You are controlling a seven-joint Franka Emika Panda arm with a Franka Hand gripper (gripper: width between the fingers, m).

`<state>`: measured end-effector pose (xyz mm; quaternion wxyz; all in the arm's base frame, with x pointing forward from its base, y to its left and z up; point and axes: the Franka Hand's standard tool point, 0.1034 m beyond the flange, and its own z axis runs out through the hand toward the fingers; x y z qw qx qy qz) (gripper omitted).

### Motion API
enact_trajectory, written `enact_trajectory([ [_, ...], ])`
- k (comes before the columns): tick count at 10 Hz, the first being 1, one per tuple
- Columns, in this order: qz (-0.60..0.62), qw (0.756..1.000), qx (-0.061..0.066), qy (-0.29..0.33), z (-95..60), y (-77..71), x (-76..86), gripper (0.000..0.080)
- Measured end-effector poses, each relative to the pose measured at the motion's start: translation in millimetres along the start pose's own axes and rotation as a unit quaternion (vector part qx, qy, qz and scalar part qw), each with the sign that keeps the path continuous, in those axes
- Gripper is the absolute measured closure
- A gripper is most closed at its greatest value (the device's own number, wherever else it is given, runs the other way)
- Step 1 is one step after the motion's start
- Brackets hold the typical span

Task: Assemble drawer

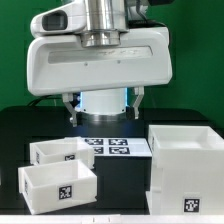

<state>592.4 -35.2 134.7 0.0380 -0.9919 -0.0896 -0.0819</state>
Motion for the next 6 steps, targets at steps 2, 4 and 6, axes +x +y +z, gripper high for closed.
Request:
enact_trajectory([
  [2, -0.020, 1.000, -0.002, -0.019, 19.9, 11.7, -29.9, 0.0150],
  [4, -0.030, 0.999, -0.018, -0.014, 47.5, 13.1, -59.6, 0.0150],
  [6, -0.035, 0.999, -0.029, 0.002, 55.9, 11.1, -60.4, 0.0150],
])
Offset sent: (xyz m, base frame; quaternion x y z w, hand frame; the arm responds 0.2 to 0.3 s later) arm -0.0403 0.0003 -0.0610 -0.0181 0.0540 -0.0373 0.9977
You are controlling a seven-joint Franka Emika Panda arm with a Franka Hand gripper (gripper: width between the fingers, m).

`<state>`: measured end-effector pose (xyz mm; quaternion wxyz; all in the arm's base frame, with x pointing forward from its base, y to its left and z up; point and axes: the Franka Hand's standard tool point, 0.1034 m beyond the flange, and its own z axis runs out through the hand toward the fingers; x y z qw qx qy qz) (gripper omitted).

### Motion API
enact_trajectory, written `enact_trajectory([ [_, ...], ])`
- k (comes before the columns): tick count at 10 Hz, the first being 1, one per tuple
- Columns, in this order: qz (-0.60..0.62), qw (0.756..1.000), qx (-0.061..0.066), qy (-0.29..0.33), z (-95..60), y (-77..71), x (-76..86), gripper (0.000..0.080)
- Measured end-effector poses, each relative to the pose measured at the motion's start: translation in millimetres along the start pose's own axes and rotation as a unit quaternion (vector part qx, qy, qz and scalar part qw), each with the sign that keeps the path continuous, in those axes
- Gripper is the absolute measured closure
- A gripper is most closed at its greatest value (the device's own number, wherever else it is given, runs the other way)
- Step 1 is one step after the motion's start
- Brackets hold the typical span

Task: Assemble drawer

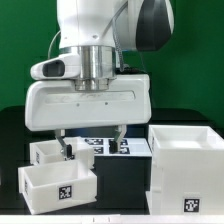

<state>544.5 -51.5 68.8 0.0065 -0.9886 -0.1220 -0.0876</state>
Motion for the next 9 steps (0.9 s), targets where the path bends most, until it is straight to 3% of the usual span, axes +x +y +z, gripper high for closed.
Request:
enact_trajectory([
  [2, -0.020, 1.000, -0.003, 0.001, 1.9, 3.4, -3.3, 0.0150],
  [4, -0.037, 0.999, -0.001, -0.015, 20.4, 18.2, -29.5, 0.0150],
  [6, -0.035, 0.999, -0.001, -0.022, 32.5, 22.1, -37.0, 0.0150],
  [9, -0.044, 0.999, 0.001, -0.021, 41.4, 8.1, -39.8, 0.0150],
])
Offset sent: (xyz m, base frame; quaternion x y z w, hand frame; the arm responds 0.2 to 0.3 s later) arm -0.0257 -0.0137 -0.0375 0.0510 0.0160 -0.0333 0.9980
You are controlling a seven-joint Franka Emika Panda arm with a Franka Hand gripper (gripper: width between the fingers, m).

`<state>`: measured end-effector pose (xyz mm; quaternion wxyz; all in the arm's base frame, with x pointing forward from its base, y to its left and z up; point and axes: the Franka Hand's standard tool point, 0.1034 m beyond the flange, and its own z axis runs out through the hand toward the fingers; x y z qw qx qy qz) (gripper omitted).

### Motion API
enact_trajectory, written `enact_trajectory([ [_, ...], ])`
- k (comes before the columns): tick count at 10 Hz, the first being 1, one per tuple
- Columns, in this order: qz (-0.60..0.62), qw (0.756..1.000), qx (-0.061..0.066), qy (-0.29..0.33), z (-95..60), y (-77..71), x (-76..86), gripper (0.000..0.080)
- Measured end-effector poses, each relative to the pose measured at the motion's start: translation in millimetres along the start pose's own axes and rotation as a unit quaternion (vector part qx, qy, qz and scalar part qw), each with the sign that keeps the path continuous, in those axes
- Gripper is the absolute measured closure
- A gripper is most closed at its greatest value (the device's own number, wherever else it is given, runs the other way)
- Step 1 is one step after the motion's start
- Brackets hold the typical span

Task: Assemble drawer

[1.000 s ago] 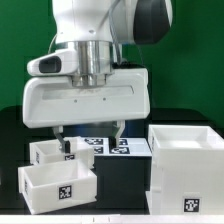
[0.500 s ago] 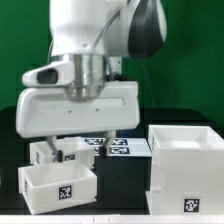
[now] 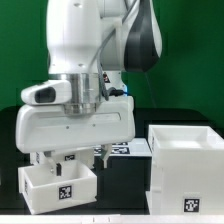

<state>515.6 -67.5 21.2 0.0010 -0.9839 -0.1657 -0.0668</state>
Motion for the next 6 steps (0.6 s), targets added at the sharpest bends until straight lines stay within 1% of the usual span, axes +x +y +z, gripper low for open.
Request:
enact_trajectory([
  [1, 0.000, 1.000, 0.001, -0.001, 1.4, -0.2, -0.4, 0.0150],
  [2, 0.000, 1.000, 0.000, -0.001, 1.1, 0.4, -0.3, 0.0177],
  [3, 0.000, 1.000, 0.000, -0.001, 1.2, 0.4, -0.4, 0.0349],
  [4, 0.000, 1.000, 0.000, -0.001, 1.2, 0.4, -0.4, 0.0349],
  [5, 0.000, 1.000, 0.000, -0.001, 1.2, 0.4, -0.4, 0.0533],
  [6, 0.000, 1.000, 0.000, -0.001, 1.2, 0.4, -0.4, 0.0667],
])
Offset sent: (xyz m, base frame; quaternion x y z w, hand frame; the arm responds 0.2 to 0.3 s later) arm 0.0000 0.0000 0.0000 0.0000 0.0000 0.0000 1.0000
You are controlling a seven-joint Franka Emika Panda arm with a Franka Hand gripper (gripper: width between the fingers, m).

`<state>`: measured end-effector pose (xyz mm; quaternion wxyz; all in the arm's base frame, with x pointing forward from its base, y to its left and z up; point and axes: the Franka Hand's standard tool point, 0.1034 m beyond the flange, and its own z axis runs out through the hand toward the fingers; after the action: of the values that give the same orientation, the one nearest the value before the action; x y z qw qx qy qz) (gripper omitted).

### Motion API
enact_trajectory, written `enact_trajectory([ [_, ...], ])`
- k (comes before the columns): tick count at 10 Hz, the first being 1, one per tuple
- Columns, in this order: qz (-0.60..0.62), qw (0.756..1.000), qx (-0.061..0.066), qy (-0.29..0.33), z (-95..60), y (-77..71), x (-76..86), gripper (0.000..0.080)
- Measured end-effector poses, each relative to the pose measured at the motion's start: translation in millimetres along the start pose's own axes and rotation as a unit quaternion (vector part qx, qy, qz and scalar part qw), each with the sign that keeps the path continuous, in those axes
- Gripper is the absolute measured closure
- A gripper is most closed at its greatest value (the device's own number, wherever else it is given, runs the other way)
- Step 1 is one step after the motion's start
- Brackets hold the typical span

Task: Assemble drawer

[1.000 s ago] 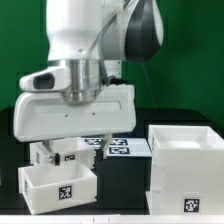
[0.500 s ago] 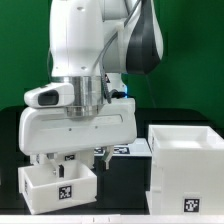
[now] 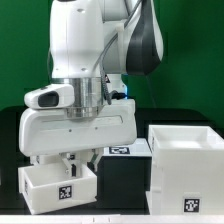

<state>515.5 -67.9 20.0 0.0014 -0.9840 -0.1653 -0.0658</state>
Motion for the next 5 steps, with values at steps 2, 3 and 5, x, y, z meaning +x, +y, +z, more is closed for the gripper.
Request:
enact_trajectory([
  [2, 0.000, 1.000, 0.000, 0.000, 0.0, 0.0, 0.0, 0.0762],
  [3, 0.000, 1.000, 0.000, 0.000, 0.0, 0.0, 0.0, 0.0762],
  [5, 0.000, 1.000, 0.000, 0.000, 0.0, 0.0, 0.0, 0.0762],
])
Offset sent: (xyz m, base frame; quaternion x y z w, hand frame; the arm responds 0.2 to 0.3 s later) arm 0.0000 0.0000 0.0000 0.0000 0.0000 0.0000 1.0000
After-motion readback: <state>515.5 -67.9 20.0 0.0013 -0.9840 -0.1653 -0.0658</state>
